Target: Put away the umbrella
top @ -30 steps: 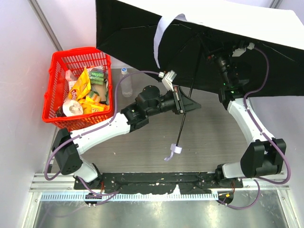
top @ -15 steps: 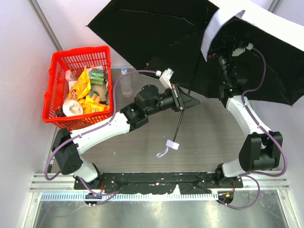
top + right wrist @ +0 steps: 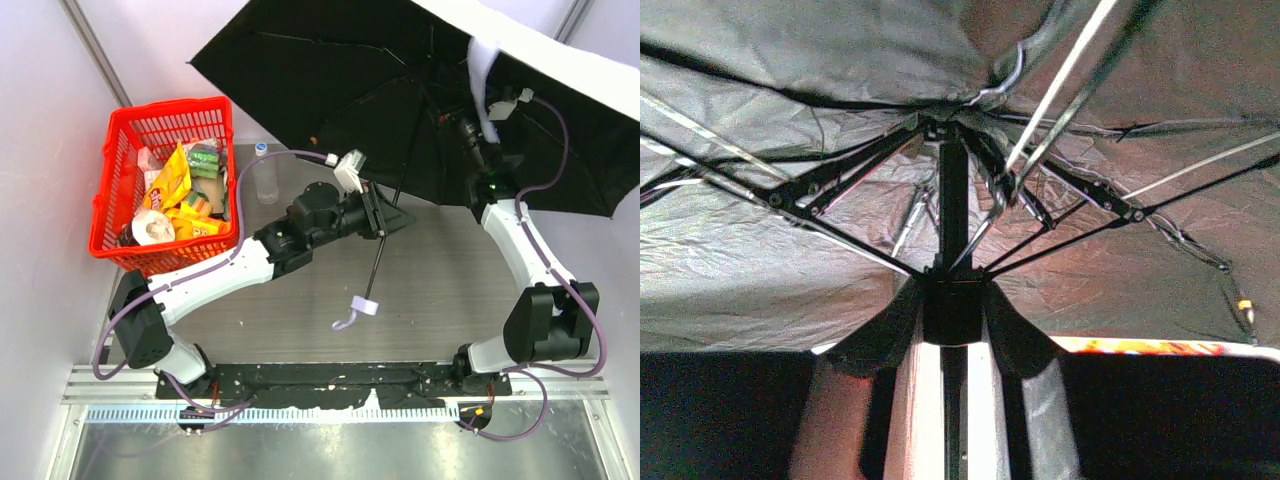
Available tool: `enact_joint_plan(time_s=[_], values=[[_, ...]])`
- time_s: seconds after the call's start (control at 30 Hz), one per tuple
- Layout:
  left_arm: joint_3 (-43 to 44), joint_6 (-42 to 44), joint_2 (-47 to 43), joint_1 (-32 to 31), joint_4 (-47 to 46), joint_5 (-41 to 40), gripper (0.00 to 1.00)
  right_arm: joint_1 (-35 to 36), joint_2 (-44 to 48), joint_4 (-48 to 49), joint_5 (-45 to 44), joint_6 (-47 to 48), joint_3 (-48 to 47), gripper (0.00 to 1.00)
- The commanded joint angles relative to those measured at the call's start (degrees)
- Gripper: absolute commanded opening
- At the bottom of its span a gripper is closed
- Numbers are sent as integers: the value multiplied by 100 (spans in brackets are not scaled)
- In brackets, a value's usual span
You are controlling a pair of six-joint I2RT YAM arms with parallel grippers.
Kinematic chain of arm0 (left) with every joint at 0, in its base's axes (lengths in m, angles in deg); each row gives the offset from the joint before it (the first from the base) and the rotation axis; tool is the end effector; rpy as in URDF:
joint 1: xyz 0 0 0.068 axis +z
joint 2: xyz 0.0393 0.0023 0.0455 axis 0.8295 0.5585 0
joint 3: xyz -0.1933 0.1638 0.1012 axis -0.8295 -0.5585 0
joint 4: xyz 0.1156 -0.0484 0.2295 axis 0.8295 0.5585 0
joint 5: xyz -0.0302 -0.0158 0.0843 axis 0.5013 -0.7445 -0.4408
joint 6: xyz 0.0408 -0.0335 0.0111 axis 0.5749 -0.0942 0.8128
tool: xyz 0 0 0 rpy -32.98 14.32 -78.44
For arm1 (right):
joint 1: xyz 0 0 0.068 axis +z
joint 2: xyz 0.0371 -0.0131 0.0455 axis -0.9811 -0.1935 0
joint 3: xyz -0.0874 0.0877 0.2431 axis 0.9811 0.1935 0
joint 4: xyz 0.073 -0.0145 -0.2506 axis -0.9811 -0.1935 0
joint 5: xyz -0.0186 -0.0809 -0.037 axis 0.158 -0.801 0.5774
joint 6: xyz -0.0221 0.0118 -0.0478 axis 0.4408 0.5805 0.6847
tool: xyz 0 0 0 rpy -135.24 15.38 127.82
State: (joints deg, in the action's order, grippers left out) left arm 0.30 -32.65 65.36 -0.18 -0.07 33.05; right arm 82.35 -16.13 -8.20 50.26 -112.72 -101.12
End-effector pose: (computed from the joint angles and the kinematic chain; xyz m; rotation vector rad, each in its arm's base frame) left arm 0.2027 -0.3119 0.3770 0.1183 1.8508 -1.5827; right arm 0.3396 0.0314 0.4225 0.5966 1.2022 1.4612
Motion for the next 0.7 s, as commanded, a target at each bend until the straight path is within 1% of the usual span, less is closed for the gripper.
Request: enact_joint_plan(time_s=[0.0, 0.03, 0.07, 0.1, 0.13, 0.17, 0.23, 0.27, 0.3, 0.33, 0.37, 0.4, 0.43, 0.47, 0.5, 0.53, 0.57, 0.6, 0.63, 0.67], values=[[499, 888, -63, -108, 1202, -740, 41, -131, 627, -640, -407, 537, -331, 0], [656, 1003, 16, -116, 1508, -968, 48, -131, 706, -607, -407, 547, -322, 0], [823, 1082, 139, -108, 1598, -1066, 50, -131, 741, -616, -433, 529, -279, 1], [982, 1152, 262, -90, 1677, -1058, 42, -131, 811, -651, -468, 520, -269, 0], [1192, 1197, 437, -81, 1765, -1023, 13, -114, 820, -625, -460, 477, -278, 1], [1386, 1215, 587, -81, 1896, -1040, 2, -96, 786, -598, -399, 494, -322, 0], [1807, 1267, 824, -29, 2134, -962, 0, -96, 681, -922, -363, 827, -602, 1], [1922, 1259, 878, 15, 2135, -1014, 0, -96, 619, -1289, -328, 1098, -856, 1], [2019, 1224, 922, 76, 2074, -1023, 0, -96, 471, -1388, -163, 1214, -936, 1], [2072, 1311, 948, 190, 1899, -631, 0, -52, 426, -1694, -100, 1467, -1042, 0], [2125, 1242, 975, 295, 1950, -575, 0, -43, 599, -1862, -239, 1905, -895, 1], [2161, 1163, 984, 401, 1889, -531, 0, -43, 749, -2194, -379, 2118, -815, 0], [2196, 1075, 949, 498, 1932, -644, 0, -26, 1055, -2285, -346, 2277, -553, 0], [2248, 1135, 879, 586, 1898, -636, 0, 131, 1101, -1972, 220, 2278, -525, 0], [2336, 1249, 809, 647, 1880, -601, 0, 220, 867, -2004, 600, 2504, -985, 0], [2511, 1267, 825, 752, 1915, -427, 0, 438, 508, -3014, 882, 2820, -1416, 0], [2739, 1146, 921, 884, 1915, -103, 0, 536, 496, -3398, 754, 3136, -1464, 0], [2993, 944, 1061, 990, 1915, 335, 0, 694, 756, -3236, 596, 3113, -1108, 0], [3309, 794, 1228, 1087, 1950, 618, 0, 756, 942, -2408, 603, 2713, -208, 0], [3634, 758, 1412, 1114, 1985, 777, 0, 878, 1205, -2043, 673, 2465, 192, 0]])
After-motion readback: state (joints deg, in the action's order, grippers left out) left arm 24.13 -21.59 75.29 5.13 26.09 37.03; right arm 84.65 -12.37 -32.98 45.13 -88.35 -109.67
